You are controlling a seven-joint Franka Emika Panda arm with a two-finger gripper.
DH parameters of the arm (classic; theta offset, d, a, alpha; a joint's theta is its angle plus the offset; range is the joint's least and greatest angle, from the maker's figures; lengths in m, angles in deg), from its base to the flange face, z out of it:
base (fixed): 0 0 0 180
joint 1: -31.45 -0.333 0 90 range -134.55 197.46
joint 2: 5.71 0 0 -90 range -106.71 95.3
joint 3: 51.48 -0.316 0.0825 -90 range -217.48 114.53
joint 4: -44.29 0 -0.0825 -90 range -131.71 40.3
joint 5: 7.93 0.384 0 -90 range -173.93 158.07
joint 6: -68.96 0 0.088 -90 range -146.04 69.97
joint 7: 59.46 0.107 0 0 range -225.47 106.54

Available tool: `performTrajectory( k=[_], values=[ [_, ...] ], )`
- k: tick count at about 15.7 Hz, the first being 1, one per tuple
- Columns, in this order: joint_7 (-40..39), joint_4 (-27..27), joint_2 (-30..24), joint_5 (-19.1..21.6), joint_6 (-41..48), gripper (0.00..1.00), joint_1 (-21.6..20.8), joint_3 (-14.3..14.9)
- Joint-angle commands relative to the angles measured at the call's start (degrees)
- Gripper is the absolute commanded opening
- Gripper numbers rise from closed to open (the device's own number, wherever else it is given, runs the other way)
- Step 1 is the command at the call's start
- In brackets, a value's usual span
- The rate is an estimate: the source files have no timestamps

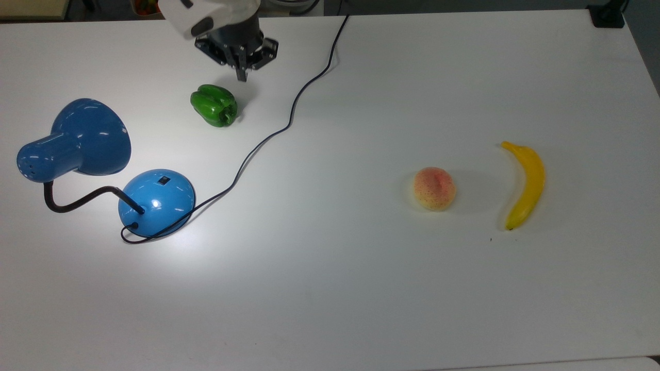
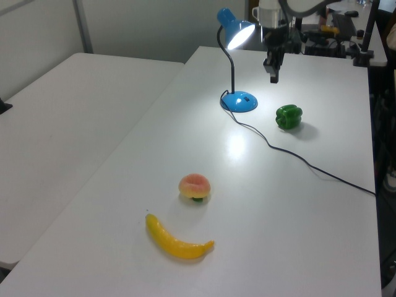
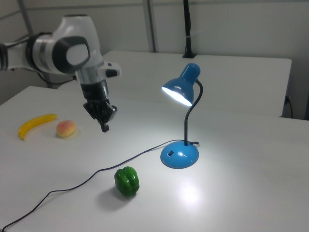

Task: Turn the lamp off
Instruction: 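Move the gripper over the blue lamp's round base toward its switch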

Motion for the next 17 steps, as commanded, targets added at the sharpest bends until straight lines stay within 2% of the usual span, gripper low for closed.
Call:
performTrajectory(
  k=[1,6,12,17],
  values=[
    [3.97,-4.77,2.47,-0.72,-9.07,0.0,2.31,0.28],
    [7.13,-7.94,7.3,-1.51,-19.89,0.0,4.96,0.37],
    [9.16,-7.77,11.08,-3.18,-30.0,0.0,9.35,0.37],
    [9.08,-7.33,13.37,-4.32,-38.35,0.0,11.28,0.46]
  ],
)
